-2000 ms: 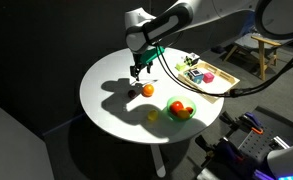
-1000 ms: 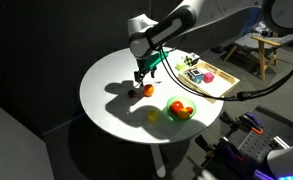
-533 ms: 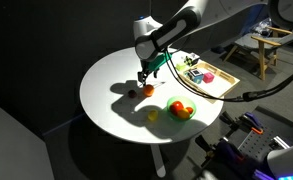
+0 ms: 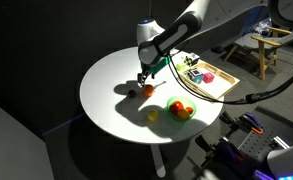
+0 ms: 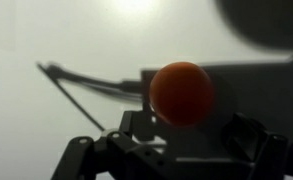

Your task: Put the orange inside the bowl

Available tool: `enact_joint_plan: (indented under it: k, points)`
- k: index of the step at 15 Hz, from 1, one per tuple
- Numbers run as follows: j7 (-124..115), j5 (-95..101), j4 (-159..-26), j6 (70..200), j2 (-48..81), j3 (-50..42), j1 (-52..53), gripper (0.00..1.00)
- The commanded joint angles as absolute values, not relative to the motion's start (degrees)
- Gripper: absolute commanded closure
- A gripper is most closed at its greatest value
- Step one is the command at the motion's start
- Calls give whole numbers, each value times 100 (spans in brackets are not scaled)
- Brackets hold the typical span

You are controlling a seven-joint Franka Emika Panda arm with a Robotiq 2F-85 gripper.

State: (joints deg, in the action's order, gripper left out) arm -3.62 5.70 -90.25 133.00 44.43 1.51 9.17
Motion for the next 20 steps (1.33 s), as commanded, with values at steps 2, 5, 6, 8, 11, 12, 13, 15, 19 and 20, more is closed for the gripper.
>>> enact_joint_plan:
  k: [2, 5, 6, 8, 11, 12, 13, 15, 19, 20]
  points:
    - [-133, 477, -9153, 13519, 4425, 291, 793, 0]
    - [-167, 509, -9121, 13518, 4488, 265, 818, 0]
    - [-168, 513, -9110, 13517, 4510, 261, 819, 0]
    - [-174, 528, -9087, 13520, 4556, 250, 828, 0]
    - [-192, 565, -9047, 13521, 4638, 222, 855, 0]
    - [-204, 578, -9041, 13532, 4661, 210, 864, 0]
    - [-197, 580, -9038, 13544, 4683, 210, 864, 0]
    - [-194, 590, -9029, 13573, 4717, 202, 867, 0]
    - [-203, 607, -9010, 13592, 4759, 180, 877, 27]
    - [-215, 610, -9003, 13578, 4766, 171, 883, 34]
